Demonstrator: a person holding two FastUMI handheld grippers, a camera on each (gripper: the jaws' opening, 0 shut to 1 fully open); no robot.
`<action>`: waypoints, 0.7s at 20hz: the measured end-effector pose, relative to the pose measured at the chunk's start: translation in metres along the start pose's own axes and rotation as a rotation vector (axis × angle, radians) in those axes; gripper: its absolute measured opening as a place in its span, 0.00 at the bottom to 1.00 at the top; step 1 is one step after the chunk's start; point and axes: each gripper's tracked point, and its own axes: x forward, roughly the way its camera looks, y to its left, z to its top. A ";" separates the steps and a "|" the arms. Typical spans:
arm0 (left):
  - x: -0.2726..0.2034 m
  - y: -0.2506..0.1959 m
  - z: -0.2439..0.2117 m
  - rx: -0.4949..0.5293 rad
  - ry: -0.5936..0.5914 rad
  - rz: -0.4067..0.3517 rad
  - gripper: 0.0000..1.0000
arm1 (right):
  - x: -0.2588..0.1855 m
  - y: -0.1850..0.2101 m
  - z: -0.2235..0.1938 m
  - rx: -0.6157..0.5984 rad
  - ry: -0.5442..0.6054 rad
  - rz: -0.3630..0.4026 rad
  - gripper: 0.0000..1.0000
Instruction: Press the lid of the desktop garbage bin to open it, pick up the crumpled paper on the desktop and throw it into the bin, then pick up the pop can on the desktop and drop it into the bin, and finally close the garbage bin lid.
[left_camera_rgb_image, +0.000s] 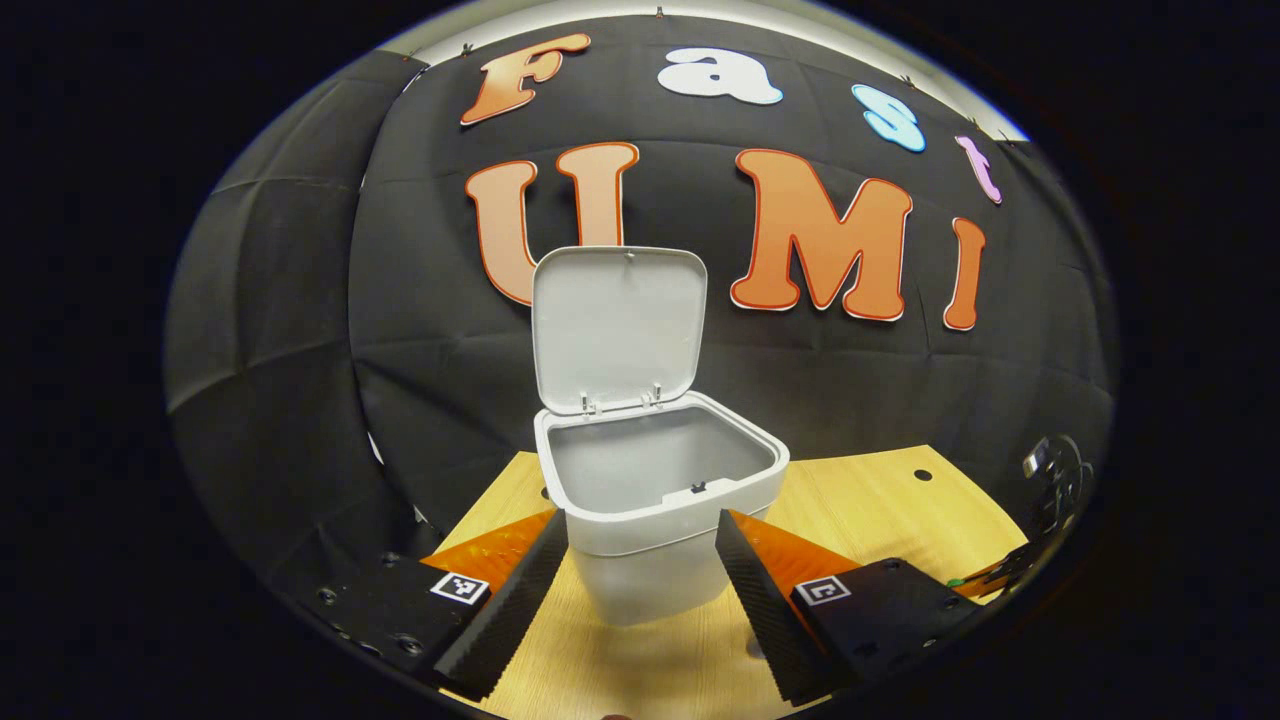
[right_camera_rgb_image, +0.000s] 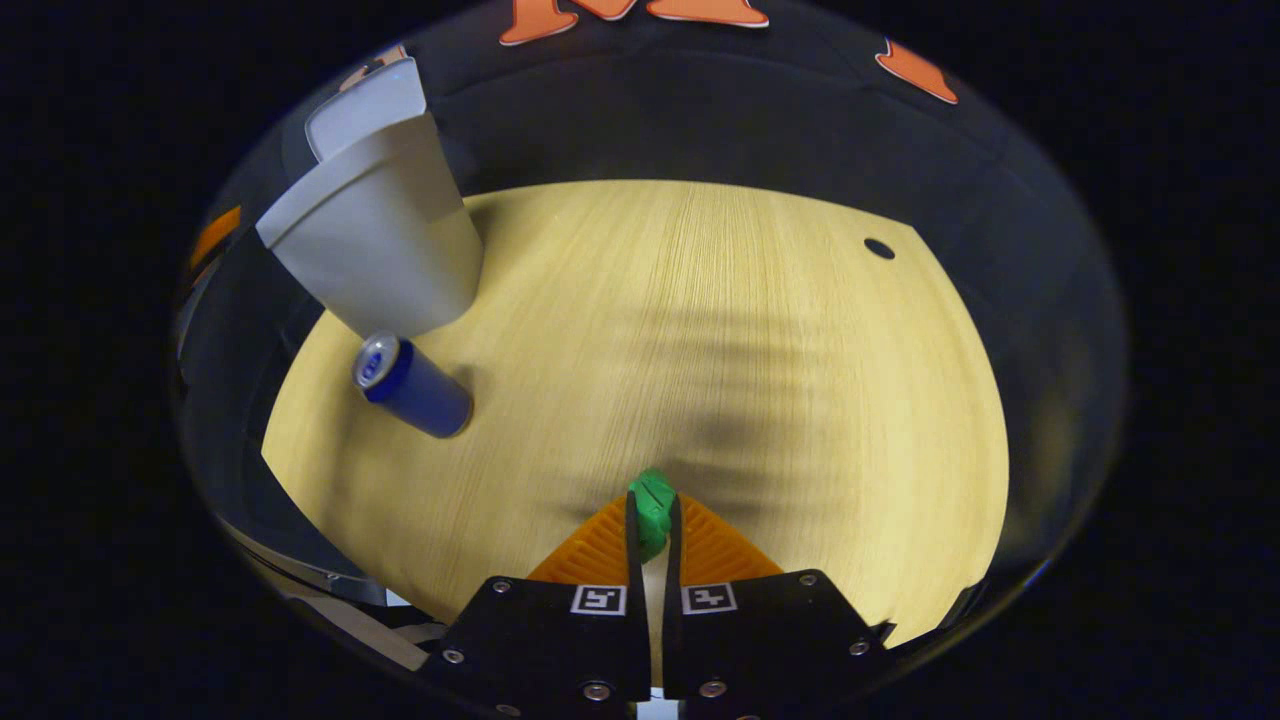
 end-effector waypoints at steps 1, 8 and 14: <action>-0.001 -0.001 0.001 0.000 -0.004 -0.004 0.95 | -0.011 0.002 0.013 -0.005 -0.038 0.004 0.06; -0.013 -0.010 0.014 0.001 -0.040 -0.033 0.95 | -0.125 0.022 0.129 -0.061 -0.352 0.037 0.05; -0.022 -0.007 0.018 -0.037 -0.049 -0.040 0.95 | -0.182 0.074 0.217 -0.145 -0.555 0.081 0.05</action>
